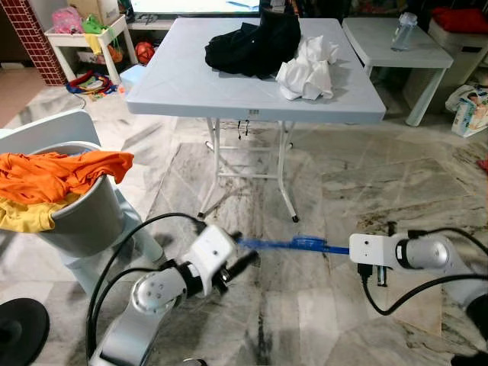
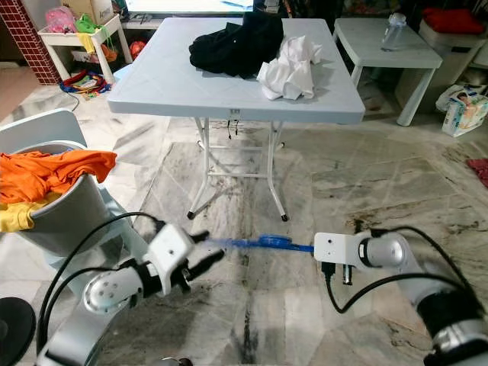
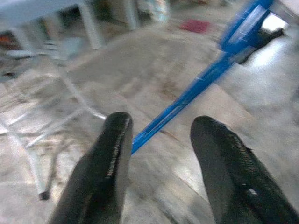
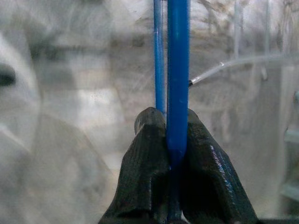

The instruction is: Hang hanger

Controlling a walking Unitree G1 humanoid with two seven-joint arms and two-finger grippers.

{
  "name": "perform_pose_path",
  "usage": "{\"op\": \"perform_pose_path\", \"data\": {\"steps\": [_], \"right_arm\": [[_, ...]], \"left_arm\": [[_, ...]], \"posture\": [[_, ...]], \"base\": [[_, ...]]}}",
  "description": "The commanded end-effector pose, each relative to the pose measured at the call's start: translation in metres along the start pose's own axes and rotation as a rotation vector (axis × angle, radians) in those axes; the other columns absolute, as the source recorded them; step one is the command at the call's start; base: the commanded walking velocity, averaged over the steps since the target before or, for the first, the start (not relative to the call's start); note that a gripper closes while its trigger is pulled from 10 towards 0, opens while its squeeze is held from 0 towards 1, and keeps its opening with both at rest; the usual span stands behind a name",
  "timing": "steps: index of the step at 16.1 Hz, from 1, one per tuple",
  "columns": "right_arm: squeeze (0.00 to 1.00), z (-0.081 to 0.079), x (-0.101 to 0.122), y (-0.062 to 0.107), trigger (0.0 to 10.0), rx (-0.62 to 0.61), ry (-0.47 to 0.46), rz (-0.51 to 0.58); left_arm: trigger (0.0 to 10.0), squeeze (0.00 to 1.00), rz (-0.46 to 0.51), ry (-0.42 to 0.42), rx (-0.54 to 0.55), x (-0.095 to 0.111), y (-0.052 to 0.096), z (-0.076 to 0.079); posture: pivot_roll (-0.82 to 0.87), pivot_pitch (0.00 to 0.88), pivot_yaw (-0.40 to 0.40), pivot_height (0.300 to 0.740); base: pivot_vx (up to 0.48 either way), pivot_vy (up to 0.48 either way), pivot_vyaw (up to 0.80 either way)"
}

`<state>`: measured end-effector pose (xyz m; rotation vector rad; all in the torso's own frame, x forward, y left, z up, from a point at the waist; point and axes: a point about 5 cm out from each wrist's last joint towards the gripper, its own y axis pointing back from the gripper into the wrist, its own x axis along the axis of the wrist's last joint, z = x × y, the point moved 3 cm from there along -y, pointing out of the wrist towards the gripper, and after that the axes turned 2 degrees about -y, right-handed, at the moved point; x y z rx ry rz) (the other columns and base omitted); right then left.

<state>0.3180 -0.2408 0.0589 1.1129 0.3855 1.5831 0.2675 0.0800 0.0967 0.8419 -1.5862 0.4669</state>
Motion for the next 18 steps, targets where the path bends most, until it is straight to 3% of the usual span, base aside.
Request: {"op": "perform_pose_path", "data": {"steps": [1, 3, 4, 6, 7, 10, 12, 13, 14, 18], "right_arm": [[0.00, 0.002, 0.002, -0.001, 0.0, -0.112, -0.238, 0.067], [0.00, -0.005, -0.002, -0.003, 0.0, -0.188, -0.415, 0.092], [0.00, -0.018, -0.005, -0.004, 0.0, -0.265, -0.600, 0.121], [0.00, -0.028, -0.007, -0.003, 0.0, -0.325, -0.745, 0.130], [0.00, -0.038, -0.009, -0.001, 0.0, -0.401, -0.908, 0.118], [0.00, -0.043, -0.004, 0.009, 0.0, -0.572, -1.120, 0.138], [0.00, -0.043, 0.006, 0.017, 0.0, -0.656, -1.193, 0.170], [0.00, -0.043, 0.008, 0.018, 7.1, -0.681, -1.216, 0.175], [0.00, -0.043, 0.009, 0.019, 10.0, -0.689, -1.236, 0.173], [0.00, -0.040, 0.010, 0.021, 10.0, -0.734, -1.313, 0.180]], "left_arm": [[10.0, 1.00, 0.051, 0.008, 0.147, 0.008, 0.005, -0.010], [10.0, 1.00, 0.064, 0.052, 0.217, 0.008, 0.009, -0.011], [10.0, 1.00, 0.088, 0.067, 0.290, 0.009, 0.014, -0.014], [10.0, 1.00, 0.093, 0.070, 0.315, 0.010, 0.015, -0.016], [10.0, 1.00, 0.100, 0.104, 0.379, 0.010, 0.018, -0.023], [10.0, 1.00, 0.085, 0.157, 0.467, 0.006, 0.023, -0.032], [10.0, 1.00, 0.060, 0.194, 0.496, -0.001, 0.024, -0.031], [10.0, 1.00, 0.054, 0.215, 0.488, -0.002, 0.023, -0.030], [10.0, 0.00, 0.055, 0.231, 0.479, -0.003, 0.022, -0.028], [10.0, 0.00, 0.037, 0.278, 0.459, -0.004, 0.016, -0.029]], "posture": [[-0.01, 0.105, -0.024, 0.740], [-0.01, 0.110, -0.027, 0.740], [-0.01, 0.118, -0.030, 0.740], [0.00, 0.121, -0.030, 0.740], [-0.01, 0.121, -0.028, 0.740], [-0.01, 0.124, -0.026, 0.740], [-0.01, 0.118, -0.026, 0.740], [-0.01, 0.116, -0.026, 0.740], [-0.01, 0.114, -0.026, 0.740], [-0.01, 0.105, -0.023, 0.740]], "base": [[0.000, 0.000, 0.00], [0.000, 0.000, 0.00], [0.000, 0.000, 0.00], [0.000, 0.000, 0.00], [0.000, 0.000, 0.00], [0.000, 0.000, 0.00], [0.000, 0.000, 0.00], [0.000, 0.000, 0.00], [0.000, 0.000, 0.00], [0.000, 0.064, 0.00]]}}
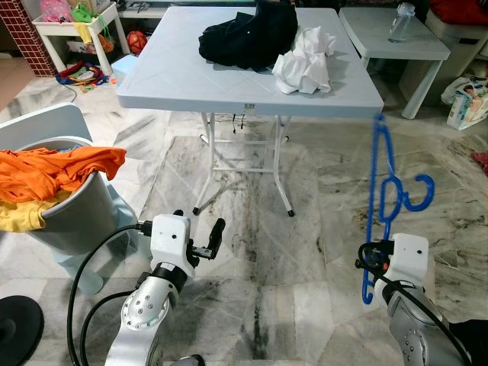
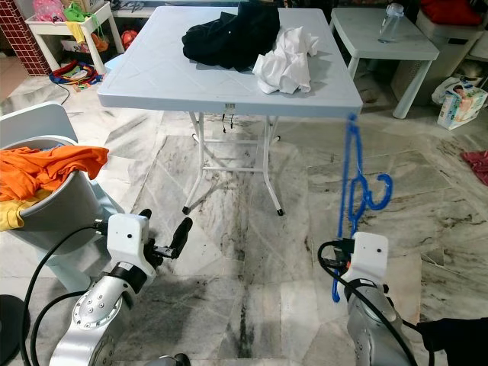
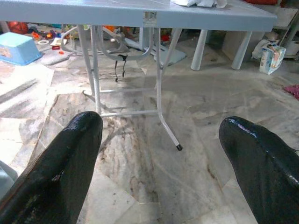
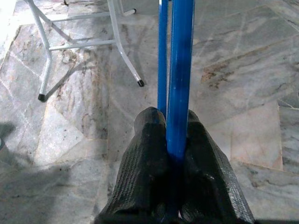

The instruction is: Hang hanger

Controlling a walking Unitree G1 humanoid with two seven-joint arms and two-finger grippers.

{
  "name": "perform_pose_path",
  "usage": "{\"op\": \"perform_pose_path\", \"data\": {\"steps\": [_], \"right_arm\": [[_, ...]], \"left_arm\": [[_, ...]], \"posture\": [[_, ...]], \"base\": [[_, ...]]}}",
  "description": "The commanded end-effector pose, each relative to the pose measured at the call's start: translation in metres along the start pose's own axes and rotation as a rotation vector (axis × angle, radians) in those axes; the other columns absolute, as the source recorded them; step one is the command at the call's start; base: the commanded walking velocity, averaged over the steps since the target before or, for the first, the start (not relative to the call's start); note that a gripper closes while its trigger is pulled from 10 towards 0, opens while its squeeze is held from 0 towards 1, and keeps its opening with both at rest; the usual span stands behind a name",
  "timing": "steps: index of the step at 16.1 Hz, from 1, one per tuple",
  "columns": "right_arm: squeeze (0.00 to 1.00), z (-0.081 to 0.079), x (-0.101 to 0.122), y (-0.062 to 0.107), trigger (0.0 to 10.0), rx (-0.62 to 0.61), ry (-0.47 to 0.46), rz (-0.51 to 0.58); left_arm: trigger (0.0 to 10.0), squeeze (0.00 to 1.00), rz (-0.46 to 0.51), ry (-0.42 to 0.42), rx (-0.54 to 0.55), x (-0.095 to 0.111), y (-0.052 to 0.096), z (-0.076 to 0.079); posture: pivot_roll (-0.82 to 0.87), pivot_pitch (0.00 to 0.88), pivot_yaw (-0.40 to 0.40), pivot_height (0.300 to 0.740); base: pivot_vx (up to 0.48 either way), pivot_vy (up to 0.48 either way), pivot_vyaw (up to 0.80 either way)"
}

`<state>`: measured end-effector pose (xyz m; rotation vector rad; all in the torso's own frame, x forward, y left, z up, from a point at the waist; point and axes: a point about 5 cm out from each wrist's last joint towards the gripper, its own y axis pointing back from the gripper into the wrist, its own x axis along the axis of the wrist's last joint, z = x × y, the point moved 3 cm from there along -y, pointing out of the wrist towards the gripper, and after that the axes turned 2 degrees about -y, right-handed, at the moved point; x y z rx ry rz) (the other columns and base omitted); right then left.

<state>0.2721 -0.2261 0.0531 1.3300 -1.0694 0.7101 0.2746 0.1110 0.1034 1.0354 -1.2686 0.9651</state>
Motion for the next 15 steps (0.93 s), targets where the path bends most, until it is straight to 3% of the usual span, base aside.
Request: {"op": "perform_pose_path", "data": {"steps": [1, 9, 15], "right_arm": [[0.00, -0.001, 0.008, 0.000, 10.0, 0.000, -0.003, 0.025], [0.00, -0.015, 0.014, -0.003, 10.0, 0.037, -0.026, 0.041], [0.00, -0.017, 0.019, -0.005, 10.0, 0.037, -0.025, 0.051]], "left_arm": [[10.0, 0.00, -0.012, 0.015, -0.001, 0.000, -0.001, 0.000], [10.0, 0.00, -0.031, 0.033, -0.022, 0.000, -0.004, 0.002], [10.0, 0.00, -0.040, 0.036, -0.023, -0.001, -0.007, 0.003]], "posture": [[0.00, 0.106, -0.023, 0.740], [0.00, 0.106, -0.022, 0.740], [-0.01, 0.111, -0.028, 0.740]], "base": [[0.000, 0.322, -0.63], [0.000, 0.287, -0.80], [0.000, 0.273, -0.80]]}}
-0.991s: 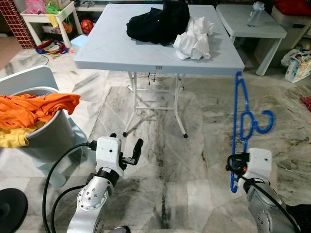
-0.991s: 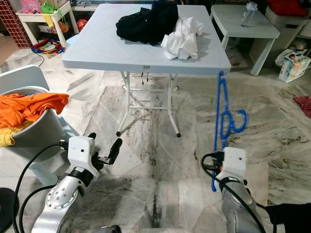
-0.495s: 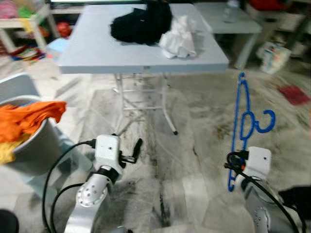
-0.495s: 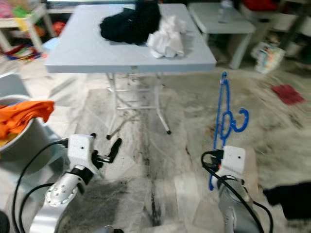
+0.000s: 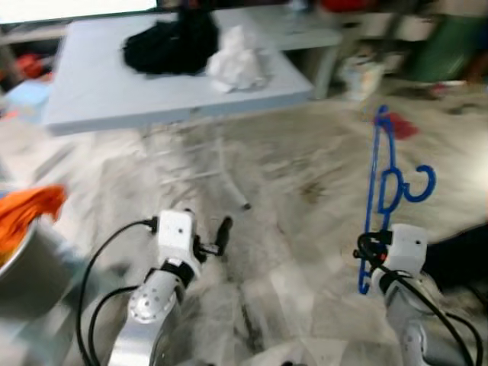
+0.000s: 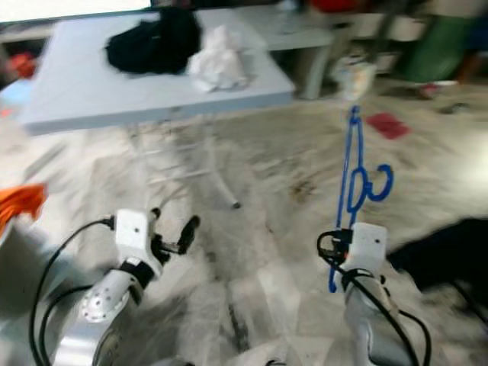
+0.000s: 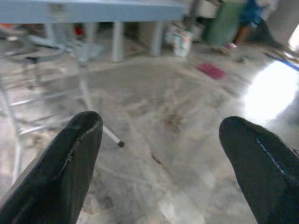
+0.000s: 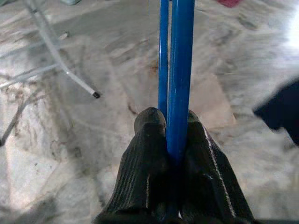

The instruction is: Hang hanger

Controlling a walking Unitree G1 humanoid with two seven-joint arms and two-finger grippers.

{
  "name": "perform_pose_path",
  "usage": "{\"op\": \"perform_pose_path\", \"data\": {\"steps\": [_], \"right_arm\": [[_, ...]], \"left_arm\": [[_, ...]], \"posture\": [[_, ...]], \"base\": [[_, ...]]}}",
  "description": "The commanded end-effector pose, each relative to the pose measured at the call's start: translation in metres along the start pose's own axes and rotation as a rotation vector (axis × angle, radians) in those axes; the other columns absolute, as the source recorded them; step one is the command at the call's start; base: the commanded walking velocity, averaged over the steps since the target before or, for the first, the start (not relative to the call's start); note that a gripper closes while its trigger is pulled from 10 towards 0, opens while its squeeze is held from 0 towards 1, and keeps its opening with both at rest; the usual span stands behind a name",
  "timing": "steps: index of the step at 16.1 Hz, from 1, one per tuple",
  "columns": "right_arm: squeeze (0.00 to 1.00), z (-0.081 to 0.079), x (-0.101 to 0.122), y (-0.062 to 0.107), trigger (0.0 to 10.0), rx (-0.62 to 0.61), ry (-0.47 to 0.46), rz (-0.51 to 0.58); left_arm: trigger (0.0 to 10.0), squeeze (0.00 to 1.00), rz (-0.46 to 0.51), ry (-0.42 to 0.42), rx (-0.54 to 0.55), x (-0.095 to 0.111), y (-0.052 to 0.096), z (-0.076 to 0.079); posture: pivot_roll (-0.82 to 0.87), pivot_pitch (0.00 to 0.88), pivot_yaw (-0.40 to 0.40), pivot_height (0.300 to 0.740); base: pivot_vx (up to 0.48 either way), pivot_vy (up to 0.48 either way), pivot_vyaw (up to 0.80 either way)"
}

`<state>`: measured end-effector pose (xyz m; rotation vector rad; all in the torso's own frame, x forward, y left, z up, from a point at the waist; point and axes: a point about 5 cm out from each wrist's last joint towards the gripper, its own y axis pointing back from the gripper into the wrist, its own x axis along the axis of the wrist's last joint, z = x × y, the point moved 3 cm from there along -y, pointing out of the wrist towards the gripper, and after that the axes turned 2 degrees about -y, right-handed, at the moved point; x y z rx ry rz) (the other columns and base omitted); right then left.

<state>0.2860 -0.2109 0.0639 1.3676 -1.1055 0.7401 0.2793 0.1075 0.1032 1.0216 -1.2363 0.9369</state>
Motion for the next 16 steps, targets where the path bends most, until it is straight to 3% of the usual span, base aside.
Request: {"op": "perform_pose_path", "data": {"steps": [1, 16], "right_arm": [[0.00, 0.0005, 0.0066, 0.0005, 10.0, -0.005, 0.006, 0.023], [0.00, -0.0040, 0.0135, -0.0059, 10.0, -0.012, 0.008, 0.049]], "left_arm": [[10.0, 0.00, -0.009, 0.011, -0.004, -0.0011, -0.0015, 0.0008], [10.0, 0.00, -0.009, 0.003, 0.003, -0.0003, -0.0107, -0.0026]], "posture": [[-0.01, 0.111, -0.028, 0.740], [-0.02, 0.098, -0.025, 0.740]], "base": [[0.000, 0.289, -0.80], [0.000, 0.291, -0.80]]}}
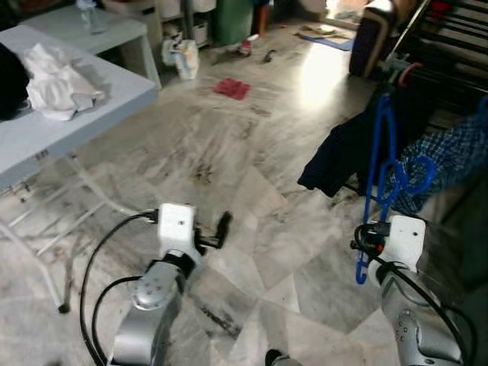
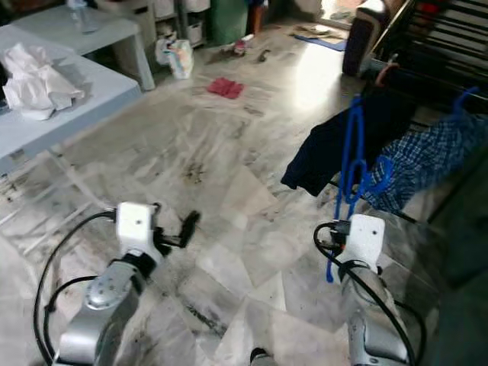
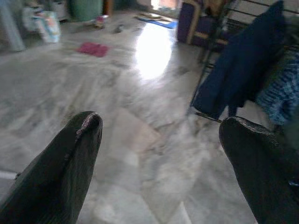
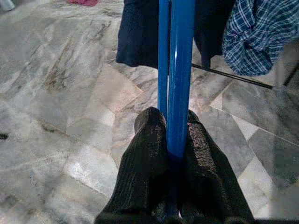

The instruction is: Hang hanger

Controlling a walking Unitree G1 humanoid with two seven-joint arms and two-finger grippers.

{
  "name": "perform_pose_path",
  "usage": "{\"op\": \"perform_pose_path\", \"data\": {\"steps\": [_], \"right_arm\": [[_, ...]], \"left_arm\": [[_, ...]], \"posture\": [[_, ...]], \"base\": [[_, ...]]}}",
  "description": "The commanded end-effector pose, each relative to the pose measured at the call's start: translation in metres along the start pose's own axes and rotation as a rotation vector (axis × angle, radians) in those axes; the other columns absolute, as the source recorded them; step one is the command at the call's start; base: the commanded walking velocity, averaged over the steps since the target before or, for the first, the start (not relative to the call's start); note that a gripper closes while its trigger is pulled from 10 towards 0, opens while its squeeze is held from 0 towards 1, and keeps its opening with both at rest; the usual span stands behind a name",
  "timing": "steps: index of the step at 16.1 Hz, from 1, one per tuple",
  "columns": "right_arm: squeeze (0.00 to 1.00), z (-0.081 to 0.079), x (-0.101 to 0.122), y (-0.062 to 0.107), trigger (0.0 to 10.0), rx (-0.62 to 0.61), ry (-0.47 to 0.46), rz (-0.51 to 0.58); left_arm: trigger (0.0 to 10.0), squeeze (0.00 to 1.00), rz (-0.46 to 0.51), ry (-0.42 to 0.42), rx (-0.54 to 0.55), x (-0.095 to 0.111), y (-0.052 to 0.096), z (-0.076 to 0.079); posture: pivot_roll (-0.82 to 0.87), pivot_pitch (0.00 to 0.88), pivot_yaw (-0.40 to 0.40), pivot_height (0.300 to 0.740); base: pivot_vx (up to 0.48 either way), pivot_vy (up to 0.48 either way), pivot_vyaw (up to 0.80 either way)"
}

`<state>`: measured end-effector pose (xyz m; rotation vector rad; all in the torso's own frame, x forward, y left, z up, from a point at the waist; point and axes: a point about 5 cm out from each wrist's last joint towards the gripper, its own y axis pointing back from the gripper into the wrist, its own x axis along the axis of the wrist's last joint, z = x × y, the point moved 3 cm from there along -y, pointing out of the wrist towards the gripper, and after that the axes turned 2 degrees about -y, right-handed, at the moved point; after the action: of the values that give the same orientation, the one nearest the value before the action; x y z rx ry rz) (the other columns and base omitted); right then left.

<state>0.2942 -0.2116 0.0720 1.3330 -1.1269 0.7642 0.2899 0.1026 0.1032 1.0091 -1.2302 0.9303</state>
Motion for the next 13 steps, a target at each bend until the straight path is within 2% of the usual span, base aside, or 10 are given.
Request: {"op": "perform_pose_path", "data": {"steps": [1, 5, 13], "right_arm": [[0.00, -0.0028, 0.0031, -0.0014, 10.0, 0.002, -0.004, 0.014], [0.00, -0.0038, 0.0050, -0.0018, 10.0, 0.001, -0.005, 0.024], [0.00, -0.0082, 0.0014, -0.0024, 10.0, 0.002, -0.007, 0.022]], "left_arm": [[10.0, 0.00, -0.006, -0.008, 0.013, -0.0013, 0.0006, -0.0042], [10.0, 0.00, -0.005, -0.016, 0.028, -0.0008, -0.0011, -0.0084], [10.0, 0.00, -0.012, -0.022, 0.017, -0.0026, -0.0006, -0.0071]], "posture": [[-0.02, 0.098, -0.025, 0.740], [-0.02, 0.096, -0.026, 0.740], [-0.02, 0.100, -0.028, 0.740]], "base": [[0.000, 0.304, -0.80], [0.000, 0.360, -0.80], [0.000, 0.396, -0.52]]}}
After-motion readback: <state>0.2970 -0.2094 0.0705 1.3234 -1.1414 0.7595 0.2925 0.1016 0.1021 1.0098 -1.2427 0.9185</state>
